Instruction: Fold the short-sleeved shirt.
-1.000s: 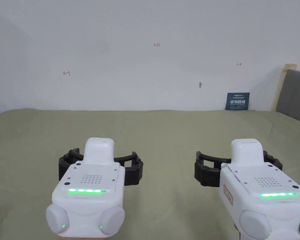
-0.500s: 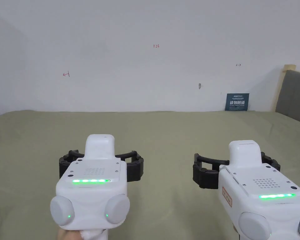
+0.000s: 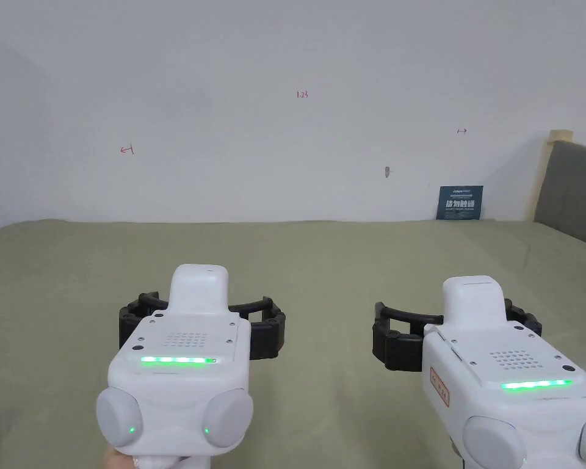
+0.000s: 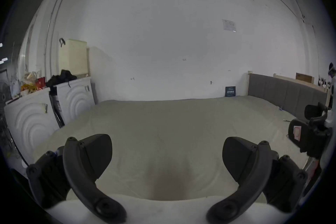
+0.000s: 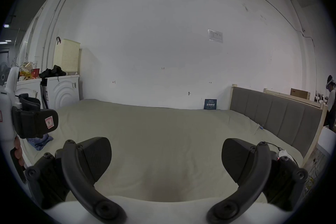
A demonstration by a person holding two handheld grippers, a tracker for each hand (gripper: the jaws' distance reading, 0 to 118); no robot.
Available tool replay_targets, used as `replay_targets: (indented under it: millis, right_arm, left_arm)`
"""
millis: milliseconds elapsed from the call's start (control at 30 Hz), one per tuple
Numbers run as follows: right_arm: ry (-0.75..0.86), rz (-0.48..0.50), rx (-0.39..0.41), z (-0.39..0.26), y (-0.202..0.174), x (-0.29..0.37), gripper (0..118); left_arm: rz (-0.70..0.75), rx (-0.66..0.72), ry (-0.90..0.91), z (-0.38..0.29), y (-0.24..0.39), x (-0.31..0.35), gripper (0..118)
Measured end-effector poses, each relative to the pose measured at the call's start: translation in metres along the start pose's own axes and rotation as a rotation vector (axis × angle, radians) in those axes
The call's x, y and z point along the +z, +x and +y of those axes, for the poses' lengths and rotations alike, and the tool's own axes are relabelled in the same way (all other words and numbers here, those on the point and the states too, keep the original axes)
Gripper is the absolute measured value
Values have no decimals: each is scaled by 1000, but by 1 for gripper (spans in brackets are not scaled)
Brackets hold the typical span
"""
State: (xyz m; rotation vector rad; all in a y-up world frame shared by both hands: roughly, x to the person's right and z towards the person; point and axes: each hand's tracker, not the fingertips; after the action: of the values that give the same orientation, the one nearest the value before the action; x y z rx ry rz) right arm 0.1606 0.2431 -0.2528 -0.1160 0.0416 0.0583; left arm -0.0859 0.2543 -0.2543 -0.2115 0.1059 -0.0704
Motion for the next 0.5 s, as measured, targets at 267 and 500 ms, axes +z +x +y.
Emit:
replay_targets:
  millis: [267, 500]
  right_arm:
    - [-7, -6, -3, -2, 0, -1, 118]
    - [-8, -5, -4, -2, 1, 0, 118]
  left_arm:
    - [-9, -57, 15, -3, 8, 6, 118]
    - [21, -69, 11, -5, 9, 2, 118]
